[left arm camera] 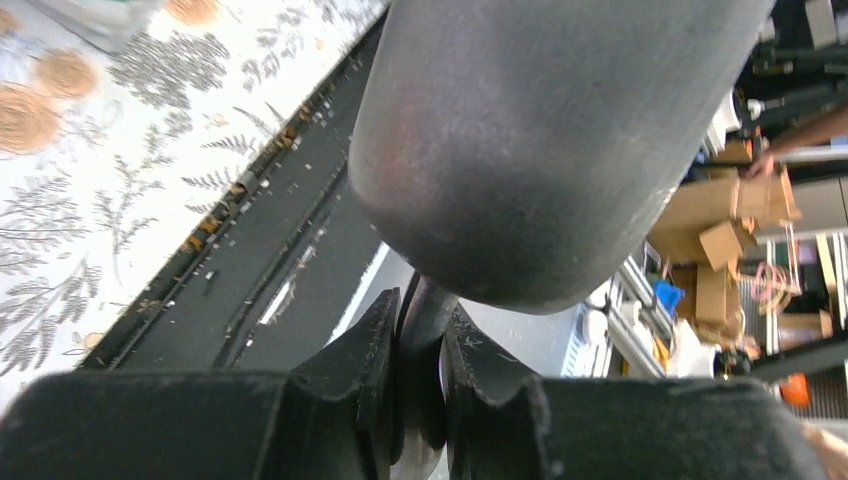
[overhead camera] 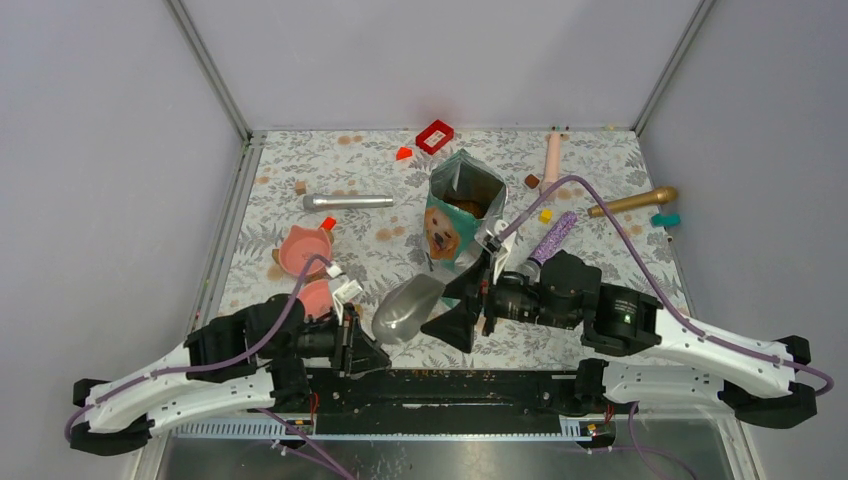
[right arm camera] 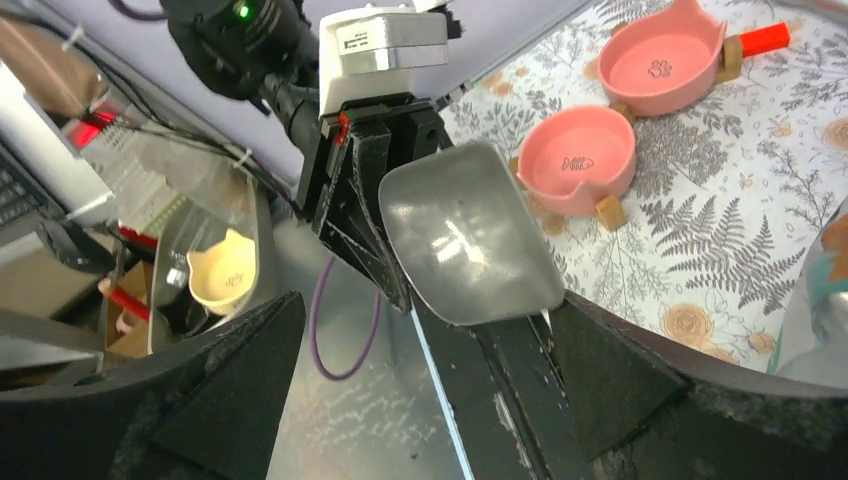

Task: Serve the pet food
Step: Pick up the spatula from the center of the board, then collect the pet food from the pet food bag.

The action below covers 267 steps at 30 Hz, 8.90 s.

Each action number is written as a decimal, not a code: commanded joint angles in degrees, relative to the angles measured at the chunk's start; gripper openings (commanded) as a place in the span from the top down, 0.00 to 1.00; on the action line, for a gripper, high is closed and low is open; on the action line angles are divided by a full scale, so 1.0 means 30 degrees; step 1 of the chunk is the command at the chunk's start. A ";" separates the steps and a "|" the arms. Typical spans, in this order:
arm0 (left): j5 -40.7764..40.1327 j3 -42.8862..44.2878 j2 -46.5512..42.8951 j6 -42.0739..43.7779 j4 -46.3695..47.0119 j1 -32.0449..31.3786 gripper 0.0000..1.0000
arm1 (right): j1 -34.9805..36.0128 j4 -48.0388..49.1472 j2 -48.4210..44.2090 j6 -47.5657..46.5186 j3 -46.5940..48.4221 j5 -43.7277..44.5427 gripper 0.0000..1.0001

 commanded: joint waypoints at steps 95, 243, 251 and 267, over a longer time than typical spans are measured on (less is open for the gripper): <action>-0.8067 -0.3538 -0.1267 -0.5902 0.9453 -0.0038 1.00 | -0.0087 -0.5660 -0.7220 0.6065 -0.4310 0.8686 0.11; -0.2126 -0.6034 0.4069 -1.2656 1.8533 0.6666 1.00 | -0.0093 -0.4126 0.5603 0.6172 0.5005 1.3116 1.00; -0.3381 -0.5469 0.1053 -1.2262 1.3945 0.6652 1.00 | -0.0116 -0.6056 0.5635 0.3843 0.6490 1.3004 1.00; -0.3782 -0.3143 0.0692 -1.1155 1.0193 0.6656 1.00 | -0.0116 -1.8868 0.9772 -0.7726 1.6166 1.2888 1.00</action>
